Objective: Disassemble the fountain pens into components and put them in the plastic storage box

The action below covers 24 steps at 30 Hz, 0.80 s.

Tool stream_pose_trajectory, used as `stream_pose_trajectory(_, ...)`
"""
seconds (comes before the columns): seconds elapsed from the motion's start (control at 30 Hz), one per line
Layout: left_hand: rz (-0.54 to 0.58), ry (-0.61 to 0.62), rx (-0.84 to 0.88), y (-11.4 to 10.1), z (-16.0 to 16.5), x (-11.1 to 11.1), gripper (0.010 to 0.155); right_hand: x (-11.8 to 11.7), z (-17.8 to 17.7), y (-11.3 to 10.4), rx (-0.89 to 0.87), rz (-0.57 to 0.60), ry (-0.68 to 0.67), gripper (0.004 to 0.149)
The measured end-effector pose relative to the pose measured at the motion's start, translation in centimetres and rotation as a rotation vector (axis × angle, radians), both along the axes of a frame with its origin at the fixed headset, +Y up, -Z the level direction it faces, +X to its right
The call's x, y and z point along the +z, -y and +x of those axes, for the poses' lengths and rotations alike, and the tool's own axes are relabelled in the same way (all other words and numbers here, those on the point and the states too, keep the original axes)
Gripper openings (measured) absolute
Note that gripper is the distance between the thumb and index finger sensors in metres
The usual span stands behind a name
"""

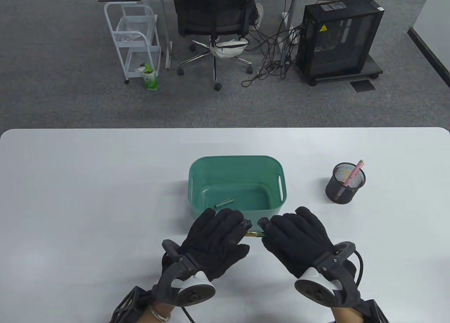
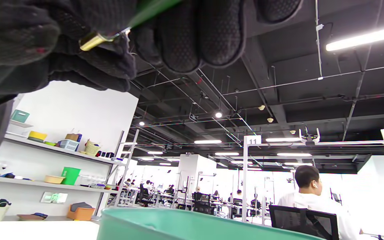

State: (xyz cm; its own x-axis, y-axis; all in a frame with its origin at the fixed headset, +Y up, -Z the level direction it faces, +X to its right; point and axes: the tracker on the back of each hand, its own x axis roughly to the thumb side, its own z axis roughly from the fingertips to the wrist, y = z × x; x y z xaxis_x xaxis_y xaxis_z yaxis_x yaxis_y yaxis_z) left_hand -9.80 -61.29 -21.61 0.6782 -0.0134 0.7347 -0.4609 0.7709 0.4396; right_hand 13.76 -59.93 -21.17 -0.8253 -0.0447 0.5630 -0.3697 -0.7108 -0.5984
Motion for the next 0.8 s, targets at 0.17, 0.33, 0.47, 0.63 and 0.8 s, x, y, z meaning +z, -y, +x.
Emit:
stream_pose_trajectory(0.17, 0.015, 0.008, 0.018, -0.02, -0.03, 0.02, 0.05, 0.31, -0.4, 0.0, 0.011, 0.009, -0.019, 0.045)
stream_pose_trajectory(0.33, 0.019, 0.007, 0.027, -0.05, -0.07, 0.01, 0.046, 0.39, -0.56, -0.02, 0.016, 0.009, -0.028, 0.044)
stream_pose_trajectory(0.47, 0.026, 0.002, 0.03, -0.07, -0.08, 0.03, 0.043, 0.4, -0.7, 0.01, 0.023, 0.013, -0.031, 0.044)
stream_pose_trajectory(0.63, 0.021, 0.02, 0.015, -0.07, 0.01, 0.02, 0.042, 0.48, -0.89, 0.08, 0.028, 0.023, -0.044, 0.044)
stream_pose_trajectory(0.8, 0.015, 0.039, 0.016, -0.1, -0.04, -0.01, 0.042, 0.61, -1.0, 0.1, 0.023, 0.039, -0.061, 0.044)
